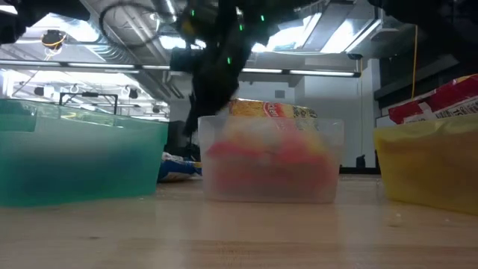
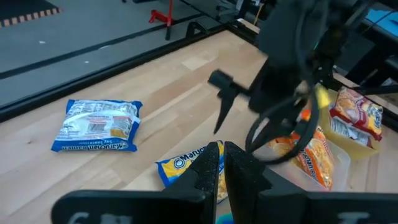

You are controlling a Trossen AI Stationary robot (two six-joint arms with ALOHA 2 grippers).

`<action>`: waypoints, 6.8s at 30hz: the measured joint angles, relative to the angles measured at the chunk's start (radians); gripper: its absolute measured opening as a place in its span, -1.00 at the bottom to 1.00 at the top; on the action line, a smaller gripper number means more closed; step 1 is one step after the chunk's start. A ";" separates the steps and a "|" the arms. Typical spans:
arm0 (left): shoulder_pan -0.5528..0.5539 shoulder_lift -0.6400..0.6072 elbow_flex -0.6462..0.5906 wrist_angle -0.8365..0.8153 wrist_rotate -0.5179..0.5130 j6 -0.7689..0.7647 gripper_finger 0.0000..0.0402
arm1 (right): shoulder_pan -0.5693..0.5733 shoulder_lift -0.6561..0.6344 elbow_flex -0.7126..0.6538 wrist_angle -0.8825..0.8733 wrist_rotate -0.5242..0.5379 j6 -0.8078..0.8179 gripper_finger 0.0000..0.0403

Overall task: Sort Maruchan noodles
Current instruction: Put the right blue noodle pack into the green bin

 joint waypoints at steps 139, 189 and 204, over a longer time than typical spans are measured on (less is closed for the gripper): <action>0.000 0.042 -0.001 -0.001 -0.033 0.052 -0.91 | 0.193 0.001 0.148 -0.045 0.205 0.506 0.58; 0.000 0.047 -0.001 0.001 -0.041 0.058 -0.91 | 0.196 -0.048 -0.169 0.392 -0.066 0.804 0.24; 0.000 0.047 -0.001 0.000 -0.042 0.059 -0.91 | 0.196 -0.051 -0.163 0.392 -0.099 0.752 -0.52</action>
